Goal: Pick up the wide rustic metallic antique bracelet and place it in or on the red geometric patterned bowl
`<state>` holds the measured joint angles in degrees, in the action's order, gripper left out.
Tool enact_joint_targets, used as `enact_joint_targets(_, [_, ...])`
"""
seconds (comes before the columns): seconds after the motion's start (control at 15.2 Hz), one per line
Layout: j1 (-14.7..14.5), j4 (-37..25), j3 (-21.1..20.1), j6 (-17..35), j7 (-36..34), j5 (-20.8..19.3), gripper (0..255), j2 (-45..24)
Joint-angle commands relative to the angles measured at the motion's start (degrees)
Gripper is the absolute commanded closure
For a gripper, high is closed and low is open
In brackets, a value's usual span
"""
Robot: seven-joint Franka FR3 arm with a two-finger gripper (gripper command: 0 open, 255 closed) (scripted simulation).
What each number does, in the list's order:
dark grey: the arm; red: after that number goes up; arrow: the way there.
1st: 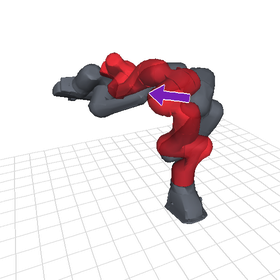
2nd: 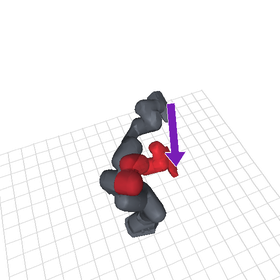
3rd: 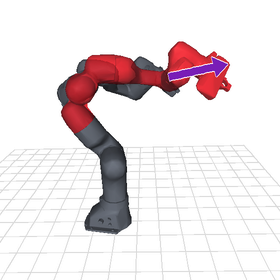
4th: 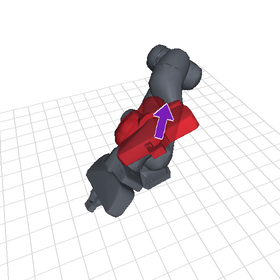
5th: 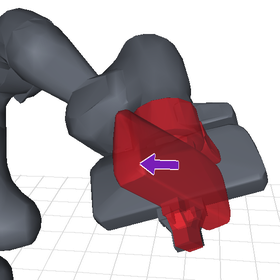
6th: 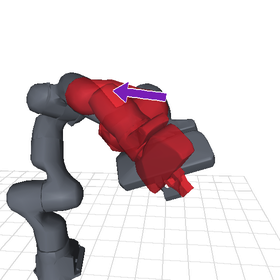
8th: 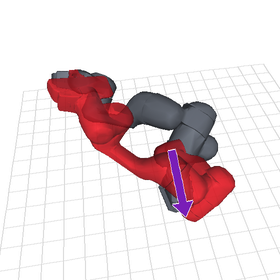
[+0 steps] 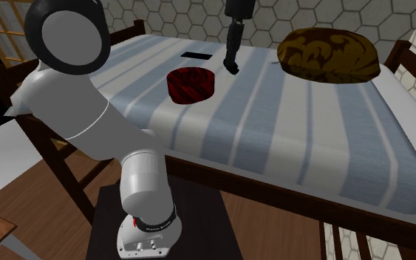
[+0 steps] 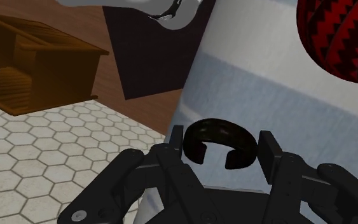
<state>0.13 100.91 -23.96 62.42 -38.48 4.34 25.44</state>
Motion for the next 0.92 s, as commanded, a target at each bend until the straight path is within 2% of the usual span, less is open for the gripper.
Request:
enact_joint_targets(0.0, [-0.62,-0.93,-2.25,-0.63,-3.31,1.72,255,-0.2])
enact_joint_targets(0.53, [-2.31,-7.62,-12.53,-2.15,-17.55,7.26,255,-4.41])
enact_joint_targets(0.86, [-3.15,-14.54,-21.58,-2.21,-29.15,8.56,255,-10.86])
